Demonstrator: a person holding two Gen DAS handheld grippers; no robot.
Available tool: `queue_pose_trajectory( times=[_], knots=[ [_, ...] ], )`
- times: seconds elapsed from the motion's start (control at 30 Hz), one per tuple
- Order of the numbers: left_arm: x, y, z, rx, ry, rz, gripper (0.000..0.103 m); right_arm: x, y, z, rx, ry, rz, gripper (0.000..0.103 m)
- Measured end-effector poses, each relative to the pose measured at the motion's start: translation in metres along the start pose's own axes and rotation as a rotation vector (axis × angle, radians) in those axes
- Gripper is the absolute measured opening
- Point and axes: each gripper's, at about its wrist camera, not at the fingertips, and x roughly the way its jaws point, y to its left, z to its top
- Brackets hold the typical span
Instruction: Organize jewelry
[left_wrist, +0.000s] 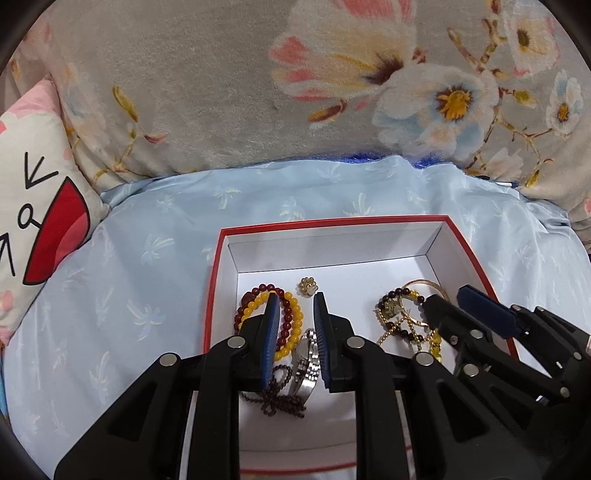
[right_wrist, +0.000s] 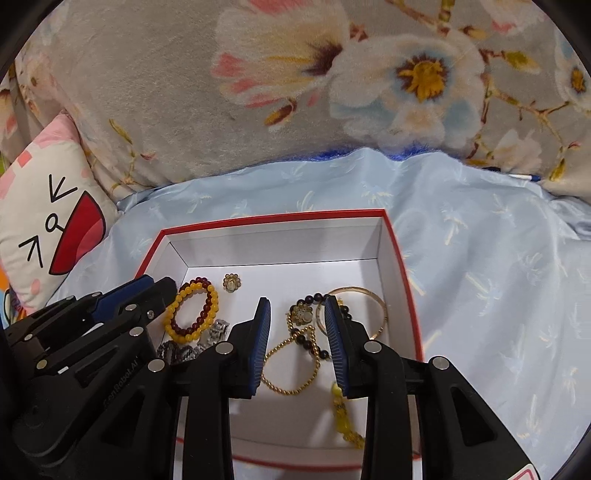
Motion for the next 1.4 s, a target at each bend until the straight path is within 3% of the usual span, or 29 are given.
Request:
queue_pose_trajectory(
  times=[0.6,0.73,0.87,0.97,1.1,1.4],
  knots=[
    [-0.08,-0.001,-0.048,0.022,-0.049,0.046,0.018,-0.086,-0.012,-0.053,0.033,-0.055,-0.031,0.033],
    [-0.091,-0.005,-0.061,0.026,-0.045,0.047,0.019,-0.103,-0.009,-0.064,0.034,-0.074,-0.032,0.043],
    [-0.1,-0.008,-0.072,0.02,-0.049,0.041,0.036,-0.113,-0.004,-0.075,0.023,-0.079,-0.047,0.05],
    [-0.106,-0.013,-0.078,0.026,-0.051,0.039,0.039,-0.117,-0.002,-0.081,0.018,-0.081,-0.056,0.054],
    [-0.113,-0.017,-0.085,0.028,-0.064,0.061,0.05,-0.122,-0.001,-0.088,0.011,-0.085,-0.083,0.059],
    [-0.121,-0.009,-0.096,-0.001,-0.083,0.115,0.084,-0.129,-0.016,-0.098,0.053,-0.089,-0.126,0.084]
  ],
)
